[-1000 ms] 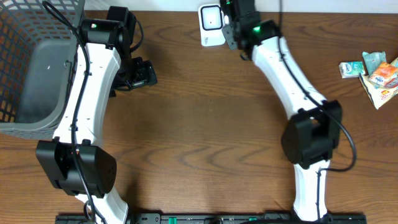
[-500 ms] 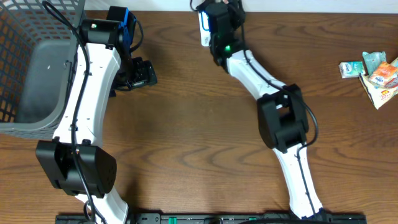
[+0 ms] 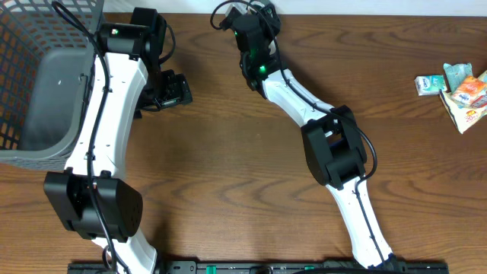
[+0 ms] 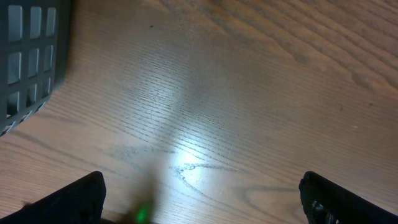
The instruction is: Scan the item barcode
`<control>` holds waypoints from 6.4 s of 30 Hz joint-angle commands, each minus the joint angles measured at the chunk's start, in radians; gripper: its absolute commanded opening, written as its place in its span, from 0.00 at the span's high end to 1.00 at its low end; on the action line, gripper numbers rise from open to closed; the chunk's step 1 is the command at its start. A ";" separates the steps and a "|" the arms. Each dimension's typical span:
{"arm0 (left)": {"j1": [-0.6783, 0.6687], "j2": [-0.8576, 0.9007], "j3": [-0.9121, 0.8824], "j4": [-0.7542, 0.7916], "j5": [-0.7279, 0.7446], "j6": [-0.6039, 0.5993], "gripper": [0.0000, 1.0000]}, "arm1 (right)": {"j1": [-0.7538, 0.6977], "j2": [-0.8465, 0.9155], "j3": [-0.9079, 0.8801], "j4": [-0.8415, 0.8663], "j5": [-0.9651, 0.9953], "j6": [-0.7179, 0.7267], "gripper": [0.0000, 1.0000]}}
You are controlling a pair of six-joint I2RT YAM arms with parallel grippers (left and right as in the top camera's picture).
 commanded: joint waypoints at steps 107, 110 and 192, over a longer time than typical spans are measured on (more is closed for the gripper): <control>0.000 -0.017 -0.002 -0.002 0.002 -0.006 0.02 | -0.556 -2.233 -1.163 -1.079 -1.005 0.737 0.01; 0.000 -0.017 -0.002 -0.002 0.002 -0.006 0.02 | -0.550 -2.314 -1.321 -0.907 -1.002 0.735 0.01; 0.001 -0.017 -0.002 -0.004 -0.006 -0.001 0.02 | -0.525 -2.520 -2.052 -0.188 -0.684 0.867 0.01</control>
